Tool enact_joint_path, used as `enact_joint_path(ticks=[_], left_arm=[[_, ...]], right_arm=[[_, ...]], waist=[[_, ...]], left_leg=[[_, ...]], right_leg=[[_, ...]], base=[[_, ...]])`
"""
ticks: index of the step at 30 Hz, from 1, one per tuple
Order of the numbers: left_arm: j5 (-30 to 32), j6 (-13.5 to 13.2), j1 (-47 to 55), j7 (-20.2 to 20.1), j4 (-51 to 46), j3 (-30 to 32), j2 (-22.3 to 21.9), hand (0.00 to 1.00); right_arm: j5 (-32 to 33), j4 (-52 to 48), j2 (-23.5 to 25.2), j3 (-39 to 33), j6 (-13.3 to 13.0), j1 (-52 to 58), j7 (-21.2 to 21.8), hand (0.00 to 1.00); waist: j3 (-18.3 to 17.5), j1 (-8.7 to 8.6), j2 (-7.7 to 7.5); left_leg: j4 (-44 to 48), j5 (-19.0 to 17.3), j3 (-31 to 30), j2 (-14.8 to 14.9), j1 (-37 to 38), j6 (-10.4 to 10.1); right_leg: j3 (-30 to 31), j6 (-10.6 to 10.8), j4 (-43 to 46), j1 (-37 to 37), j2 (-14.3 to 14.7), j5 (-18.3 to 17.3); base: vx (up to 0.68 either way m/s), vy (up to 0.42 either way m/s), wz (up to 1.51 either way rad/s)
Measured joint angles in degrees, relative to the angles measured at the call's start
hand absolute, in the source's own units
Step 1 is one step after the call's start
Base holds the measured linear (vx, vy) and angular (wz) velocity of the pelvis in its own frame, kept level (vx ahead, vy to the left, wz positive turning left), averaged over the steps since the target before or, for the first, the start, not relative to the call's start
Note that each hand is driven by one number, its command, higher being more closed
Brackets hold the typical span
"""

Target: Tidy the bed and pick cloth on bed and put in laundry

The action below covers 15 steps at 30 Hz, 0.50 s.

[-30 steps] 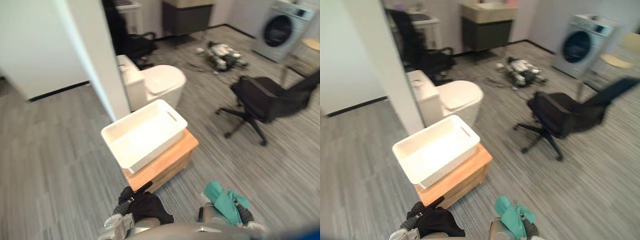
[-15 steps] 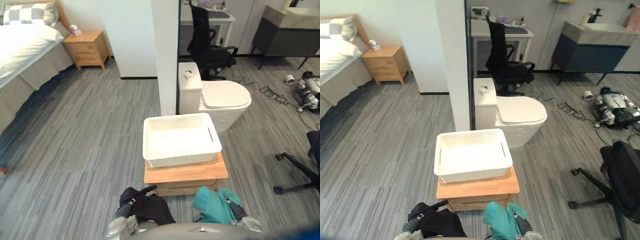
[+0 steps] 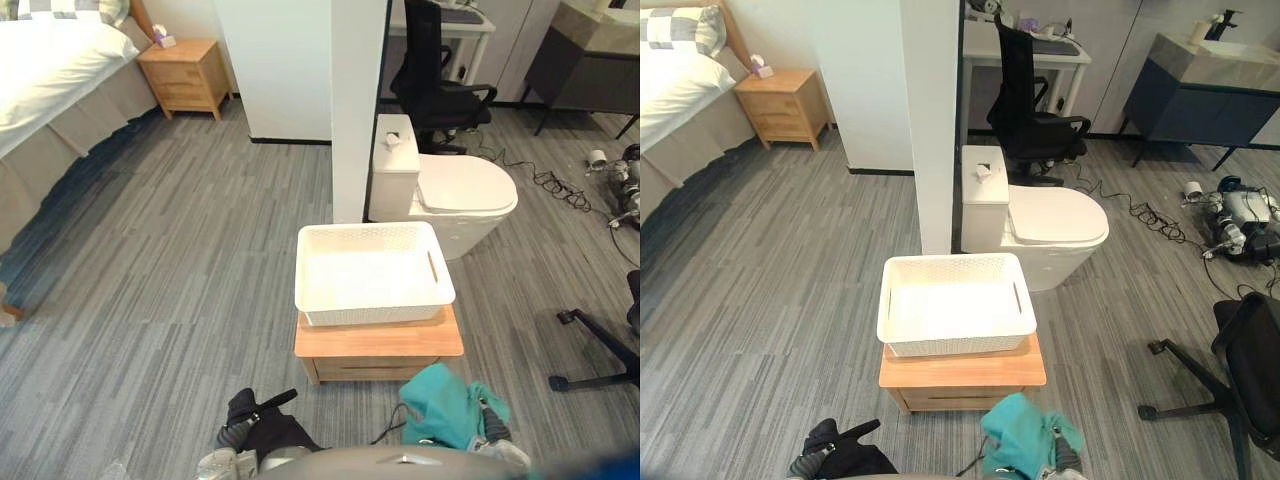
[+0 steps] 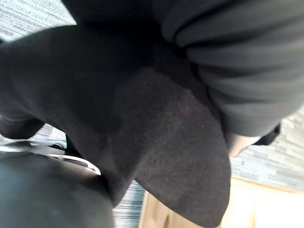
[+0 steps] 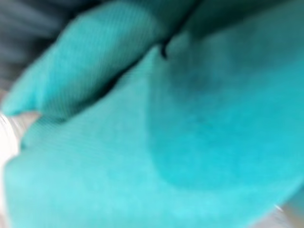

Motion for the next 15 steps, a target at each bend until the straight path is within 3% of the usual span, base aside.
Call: enact_joint_path(ticks=[2, 5, 7, 10, 13, 15], left_arm=[[-0.1, 0.3, 0.7, -0.9, -0.1, -0.5, 0.5, 1.0], [-0.2, 1.3, 2.8, -2.1, -2.7, 0.8, 0.4, 1.0], [-0.9, 1.7, 4.5, -2.2, -4.6, 0.9, 1.0, 1.0], [-3.6, 2.2, 5.7, -2.2, -4.8, 0.9, 1.9, 1.0], [-4.7, 1.6, 5.8, -2.2, -4.7, 0.8, 2.1, 1.0], [-4.7, 0.9, 5.8, -2.2, -4.7, 0.7, 1.3, 1.0]], right_arm=[[0.3, -2.4, -0.5, -1.8, -1.0, -0.1, -1.8, 1.0], [0.1, -12.9, -4.0, -4.7, -2.2, -2.0, -2.9, 1.0], [0.5, -21.3, -12.0, -8.3, -2.6, -5.4, 1.5, 1.0], [1.2, -24.4, -22.8, -9.0, -2.8, -12.6, 7.3, 1.0], [1.5, -26.6, -27.8, -6.1, -1.5, -18.7, 10.7, 1.0], [1.2, -27.7, -28.7, -4.1, -1.4, -20.4, 11.7, 1.0]], waist=[[0.1, -0.15, -0.21], [-0.2, 0.95, -0.44], [-1.3, 0.88, -1.17], [-2.3, 0.4, -1.85], [-2.8, -0.16, -2.09], [-2.8, -0.28, -1.66]], left_leg=[[0.0, 0.4, -0.8, 0.3, 0.8, -0.2], [0.0, 0.6, 0.8, 1.3, 1.3, 0.2], [0.0, 0.7, 1.1, 0.7, -0.8, 0.3], [0.2, 1.3, 1.1, -0.4, -2.0, 1.2], [0.3, 2.1, 1.1, -1.0, -2.6, 1.0], [0.3, 2.5, 0.9, -1.0, -2.8, 0.8]], right_leg=[[3.9, -1.3, 3.0, -0.4, 0.8, 1.7], [5.3, -0.8, 0.3, 0.3, 1.9, 4.5], [5.3, -0.4, -5.3, 0.8, 2.2, 6.1], [5.4, -0.2, -11.2, 2.2, 2.1, 6.7], [5.2, -0.2, -14.9, 3.3, 2.3, 6.7], [5.2, -0.9, -16.2, 3.8, 2.5, 6.2]], base=[[0.02, 0.008, 0.45], [0.0, 0.018, -0.14], [-0.01, 0.035, -0.13], [0.02, 0.005, -0.09], [0.03, -0.027, -0.03], [-0.02, -0.071, 0.02]])
